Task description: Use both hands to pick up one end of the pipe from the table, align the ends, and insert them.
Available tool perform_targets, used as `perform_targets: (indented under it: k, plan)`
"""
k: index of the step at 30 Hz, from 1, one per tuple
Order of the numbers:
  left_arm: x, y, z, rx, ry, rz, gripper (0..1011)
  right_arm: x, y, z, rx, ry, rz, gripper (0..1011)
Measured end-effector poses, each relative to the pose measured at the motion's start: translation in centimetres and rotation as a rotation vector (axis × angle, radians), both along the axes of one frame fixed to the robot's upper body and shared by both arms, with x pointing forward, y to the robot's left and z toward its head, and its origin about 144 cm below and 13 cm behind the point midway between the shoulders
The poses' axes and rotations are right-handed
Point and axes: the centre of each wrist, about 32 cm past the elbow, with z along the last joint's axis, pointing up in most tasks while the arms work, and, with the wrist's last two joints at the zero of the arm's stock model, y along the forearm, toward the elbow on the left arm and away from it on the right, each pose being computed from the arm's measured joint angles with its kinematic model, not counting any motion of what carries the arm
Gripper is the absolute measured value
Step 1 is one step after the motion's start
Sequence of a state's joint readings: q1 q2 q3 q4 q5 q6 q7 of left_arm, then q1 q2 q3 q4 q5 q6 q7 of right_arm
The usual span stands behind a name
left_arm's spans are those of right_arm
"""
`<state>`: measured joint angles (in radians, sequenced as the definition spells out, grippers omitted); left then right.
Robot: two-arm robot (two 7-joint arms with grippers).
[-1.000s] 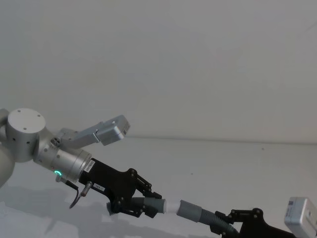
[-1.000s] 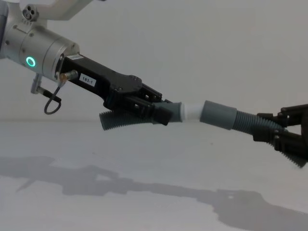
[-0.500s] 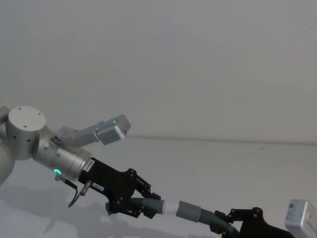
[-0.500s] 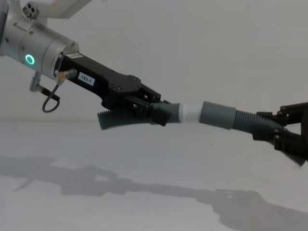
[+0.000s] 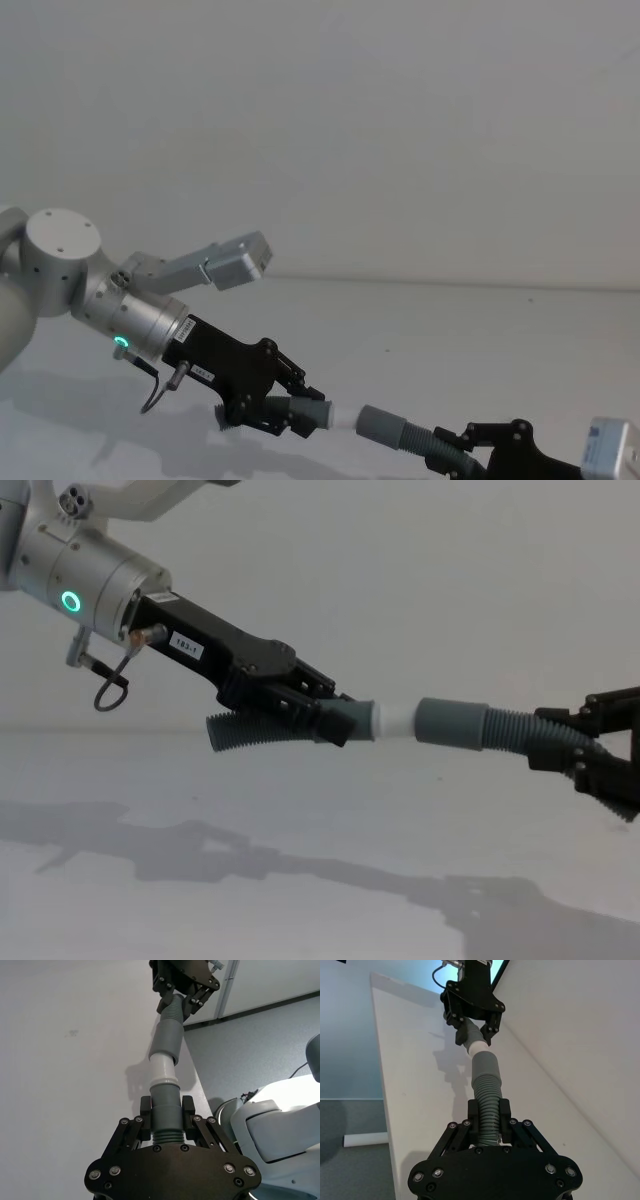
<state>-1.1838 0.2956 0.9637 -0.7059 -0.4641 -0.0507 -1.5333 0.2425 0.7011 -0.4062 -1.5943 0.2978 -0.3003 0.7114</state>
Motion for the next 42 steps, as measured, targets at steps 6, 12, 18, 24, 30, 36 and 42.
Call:
perform_targets:
  k: [6,12,18,24,30,36,42]
  plan:
    - [0.1,-0.11,0.09,0.01,-0.004,0.009,327,-0.07,-0.07,-0.05,-0.006,-0.018,0.008,215]
    - [0.16,-0.19,0.12,0.016,-0.006,0.014,327,-0.1,-0.11,-0.06,-0.009,-0.03,0.014,215]
    - [0.19,-0.26,0.18,0.019,-0.008,0.016,327,-0.13,-0.14,-0.07,-0.012,-0.037,0.017,215]
    - [0.21,-0.3,0.19,0.021,-0.009,0.018,327,-0.13,-0.17,-0.07,-0.013,-0.04,0.018,215]
    - [0.22,-0.31,0.2,0.022,-0.01,0.019,327,-0.14,-0.17,-0.07,-0.014,-0.044,0.02,215]
    - [0.23,-0.33,0.2,0.022,-0.01,0.019,327,-0.15,-0.18,-0.08,-0.014,-0.045,0.02,215]
    - [0.28,-0.33,0.17,0.021,-0.009,0.016,327,-0.12,-0.2,-0.03,-0.019,-0.042,0.022,215]
